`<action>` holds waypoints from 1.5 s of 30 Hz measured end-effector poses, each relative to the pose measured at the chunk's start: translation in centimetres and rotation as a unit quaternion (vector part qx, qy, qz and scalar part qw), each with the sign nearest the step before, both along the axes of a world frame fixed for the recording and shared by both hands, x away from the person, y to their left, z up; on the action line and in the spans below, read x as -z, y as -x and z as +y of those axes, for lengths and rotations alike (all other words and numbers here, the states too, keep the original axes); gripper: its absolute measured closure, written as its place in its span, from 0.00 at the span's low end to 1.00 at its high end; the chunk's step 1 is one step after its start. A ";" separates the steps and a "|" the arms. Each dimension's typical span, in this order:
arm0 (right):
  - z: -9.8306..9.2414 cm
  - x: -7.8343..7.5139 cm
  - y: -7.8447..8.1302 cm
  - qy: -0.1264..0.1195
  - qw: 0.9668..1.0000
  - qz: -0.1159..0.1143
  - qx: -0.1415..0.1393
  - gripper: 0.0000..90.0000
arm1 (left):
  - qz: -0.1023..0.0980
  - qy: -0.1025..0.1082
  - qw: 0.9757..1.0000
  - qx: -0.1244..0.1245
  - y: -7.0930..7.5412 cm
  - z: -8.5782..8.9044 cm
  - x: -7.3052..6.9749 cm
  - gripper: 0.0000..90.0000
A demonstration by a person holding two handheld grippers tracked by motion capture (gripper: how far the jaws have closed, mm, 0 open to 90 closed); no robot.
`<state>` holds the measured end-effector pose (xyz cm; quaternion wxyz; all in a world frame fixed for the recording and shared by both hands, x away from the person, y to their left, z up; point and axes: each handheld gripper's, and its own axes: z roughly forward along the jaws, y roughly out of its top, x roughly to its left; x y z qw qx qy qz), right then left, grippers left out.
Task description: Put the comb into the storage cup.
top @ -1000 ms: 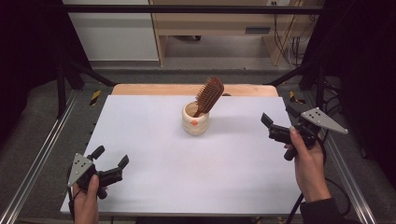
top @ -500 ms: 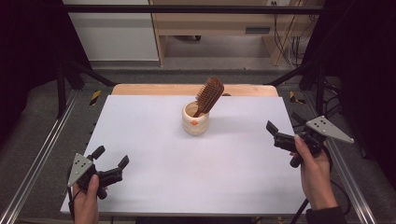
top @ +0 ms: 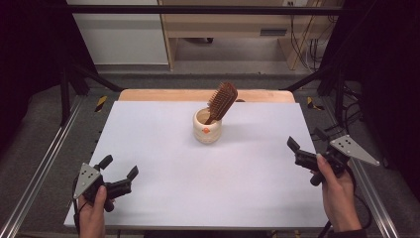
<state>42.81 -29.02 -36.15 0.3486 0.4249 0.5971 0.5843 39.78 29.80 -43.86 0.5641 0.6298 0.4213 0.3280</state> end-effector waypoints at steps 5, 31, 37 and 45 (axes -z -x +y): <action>-0.2 0.6 0.3 0.001 1.000 -0.006 0.006 0.03 | -0.001 0.001 1.000 -0.001 0.1 0.1 0.0 0.01; -0.2 4.3 1.7 0.013 0.999 0.021 -0.029 0.04 | 0.002 -0.014 1.000 0.006 1.3 -0.1 -0.3 0.01; 0.5 5.3 1.8 0.025 0.998 0.028 -0.042 0.04 | 0.003 -0.014 1.000 0.008 1.2 -0.1 -0.2 0.01; 1.5 6.3 1.8 0.026 0.997 0.035 -0.061 0.03 | 0.000 -0.010 1.000 0.008 1.3 0.1 -0.2 0.02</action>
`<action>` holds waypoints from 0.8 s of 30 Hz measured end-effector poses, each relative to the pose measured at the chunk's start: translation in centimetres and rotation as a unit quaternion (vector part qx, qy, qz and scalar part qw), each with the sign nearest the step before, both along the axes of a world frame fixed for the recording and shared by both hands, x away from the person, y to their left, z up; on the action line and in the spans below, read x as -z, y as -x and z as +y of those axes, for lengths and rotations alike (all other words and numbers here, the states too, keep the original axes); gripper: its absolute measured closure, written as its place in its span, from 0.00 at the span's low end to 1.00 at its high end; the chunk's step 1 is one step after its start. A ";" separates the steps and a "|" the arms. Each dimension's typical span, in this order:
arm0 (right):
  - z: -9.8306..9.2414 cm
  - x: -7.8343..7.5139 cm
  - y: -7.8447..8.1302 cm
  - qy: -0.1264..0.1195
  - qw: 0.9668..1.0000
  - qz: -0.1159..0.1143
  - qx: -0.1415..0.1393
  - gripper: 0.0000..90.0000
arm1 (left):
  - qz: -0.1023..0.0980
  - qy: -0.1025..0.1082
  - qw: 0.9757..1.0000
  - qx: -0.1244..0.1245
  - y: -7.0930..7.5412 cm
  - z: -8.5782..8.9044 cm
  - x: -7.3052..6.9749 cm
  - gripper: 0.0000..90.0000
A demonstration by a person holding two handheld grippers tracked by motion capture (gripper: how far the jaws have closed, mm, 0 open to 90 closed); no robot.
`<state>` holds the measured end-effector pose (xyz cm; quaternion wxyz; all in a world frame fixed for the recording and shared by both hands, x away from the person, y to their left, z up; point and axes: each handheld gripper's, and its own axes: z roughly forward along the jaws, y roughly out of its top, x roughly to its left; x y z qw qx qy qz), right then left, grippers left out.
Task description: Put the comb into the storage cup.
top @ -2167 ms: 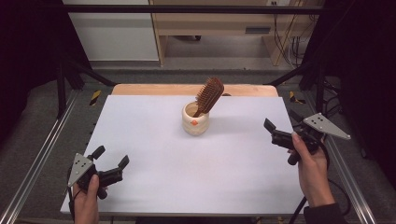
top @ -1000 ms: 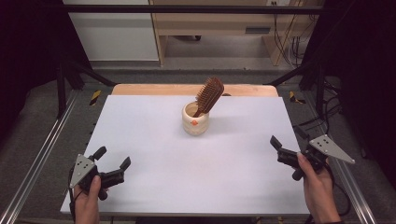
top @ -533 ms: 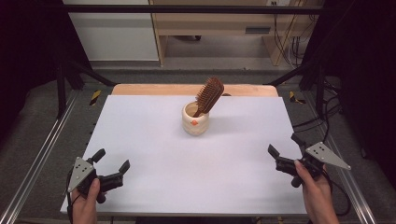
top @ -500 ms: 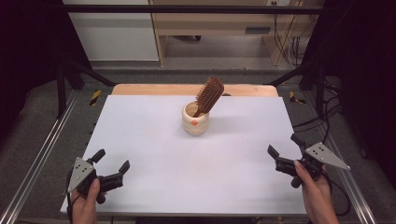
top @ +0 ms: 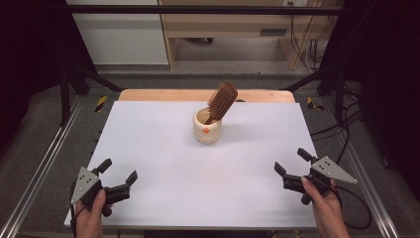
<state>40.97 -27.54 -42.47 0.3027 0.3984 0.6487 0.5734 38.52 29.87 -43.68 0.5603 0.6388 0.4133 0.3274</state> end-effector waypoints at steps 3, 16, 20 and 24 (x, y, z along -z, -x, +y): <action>0.4 0.4 -0.1 0.002 1.000 0.004 -0.008 0.04 | 0.000 0.001 1.000 0.006 0.0 -0.1 0.0 0.02; 1.2 1.8 -0.1 0.005 0.999 0.026 -0.033 0.04 | -0.009 -0.001 1.000 0.024 0.1 -0.5 -0.1 0.01; 1.4 2.1 -0.2 0.006 0.999 0.027 -0.038 0.04 | -0.010 -0.004 0.999 0.031 0.1 -0.7 -0.1 0.02; 1.5 2.5 -0.4 0.005 0.999 0.033 -0.039 0.04 | -0.011 -0.002 0.999 0.036 0.0 -0.8 -0.1 0.01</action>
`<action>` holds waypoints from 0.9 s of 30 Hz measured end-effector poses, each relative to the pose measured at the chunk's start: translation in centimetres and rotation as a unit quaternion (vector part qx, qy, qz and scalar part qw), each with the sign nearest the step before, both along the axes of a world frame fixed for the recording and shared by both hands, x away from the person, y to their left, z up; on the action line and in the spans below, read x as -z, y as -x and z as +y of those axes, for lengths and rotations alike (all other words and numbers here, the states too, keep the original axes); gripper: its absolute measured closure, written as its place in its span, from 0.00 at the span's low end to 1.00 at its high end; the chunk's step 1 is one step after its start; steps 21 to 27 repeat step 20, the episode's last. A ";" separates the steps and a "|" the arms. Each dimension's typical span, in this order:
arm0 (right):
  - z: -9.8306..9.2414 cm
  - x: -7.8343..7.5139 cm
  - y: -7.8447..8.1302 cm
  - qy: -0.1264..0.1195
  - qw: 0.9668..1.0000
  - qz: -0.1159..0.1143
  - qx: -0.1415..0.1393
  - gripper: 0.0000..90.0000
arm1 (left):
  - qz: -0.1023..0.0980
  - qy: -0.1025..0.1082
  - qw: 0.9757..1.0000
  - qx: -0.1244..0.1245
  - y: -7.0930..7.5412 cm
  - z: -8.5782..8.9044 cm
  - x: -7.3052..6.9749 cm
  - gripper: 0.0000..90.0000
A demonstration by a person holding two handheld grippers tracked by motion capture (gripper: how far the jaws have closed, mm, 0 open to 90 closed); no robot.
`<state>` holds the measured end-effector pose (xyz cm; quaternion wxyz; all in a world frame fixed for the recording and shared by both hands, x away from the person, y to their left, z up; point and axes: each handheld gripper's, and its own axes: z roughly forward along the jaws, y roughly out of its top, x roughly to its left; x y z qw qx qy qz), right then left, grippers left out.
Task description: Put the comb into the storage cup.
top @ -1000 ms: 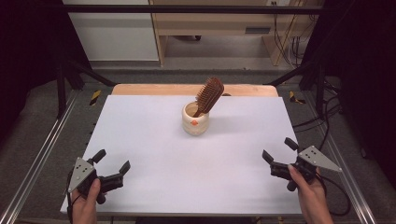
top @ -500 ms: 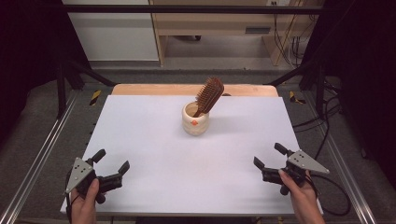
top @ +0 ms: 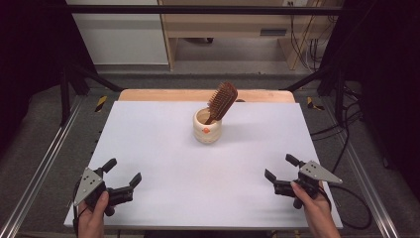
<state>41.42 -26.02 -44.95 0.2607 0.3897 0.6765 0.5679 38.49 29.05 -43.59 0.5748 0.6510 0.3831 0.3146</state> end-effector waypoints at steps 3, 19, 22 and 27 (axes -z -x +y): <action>0.0 0.3 -0.3 0.002 1.000 0.001 0.002 0.04 | -0.003 -0.001 1.000 0.001 0.1 -0.1 0.0 0.01; 2.6 1.0 -1.1 0.019 0.999 -0.015 -0.048 0.04 | 0.001 -0.001 1.000 0.006 0.0 -0.9 0.1 0.01; 2.7 1.0 -1.1 0.018 0.999 -0.015 -0.048 0.04 | 0.001 -0.001 1.000 0.006 0.0 -0.9 0.1 0.01; 2.7 1.0 -1.1 0.018 0.999 -0.015 -0.048 0.04 | 0.001 -0.001 1.000 0.006 0.0 -0.9 0.1 0.01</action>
